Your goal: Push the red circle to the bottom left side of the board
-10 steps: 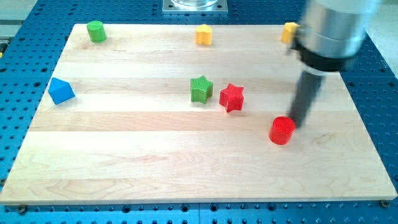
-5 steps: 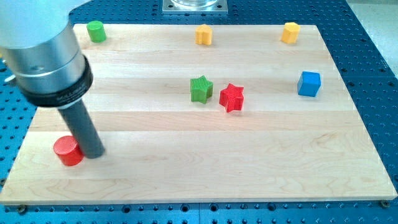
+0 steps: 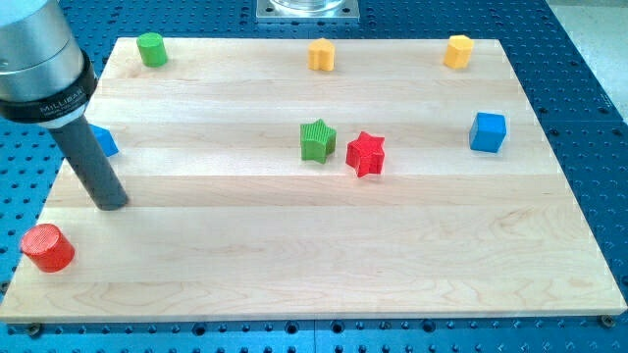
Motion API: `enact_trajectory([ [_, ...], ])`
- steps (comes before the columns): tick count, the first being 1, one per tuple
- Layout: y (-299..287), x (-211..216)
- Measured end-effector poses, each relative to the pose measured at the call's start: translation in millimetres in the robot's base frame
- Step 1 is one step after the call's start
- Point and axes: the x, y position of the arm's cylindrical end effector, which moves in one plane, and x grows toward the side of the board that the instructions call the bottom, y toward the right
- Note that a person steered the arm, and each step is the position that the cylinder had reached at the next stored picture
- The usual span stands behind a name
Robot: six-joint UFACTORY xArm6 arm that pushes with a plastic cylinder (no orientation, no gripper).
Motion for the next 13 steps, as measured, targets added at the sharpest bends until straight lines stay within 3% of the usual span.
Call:
enact_trajectory([
  [11,8.2,-3.7],
  [13,37.5,-3.7],
])
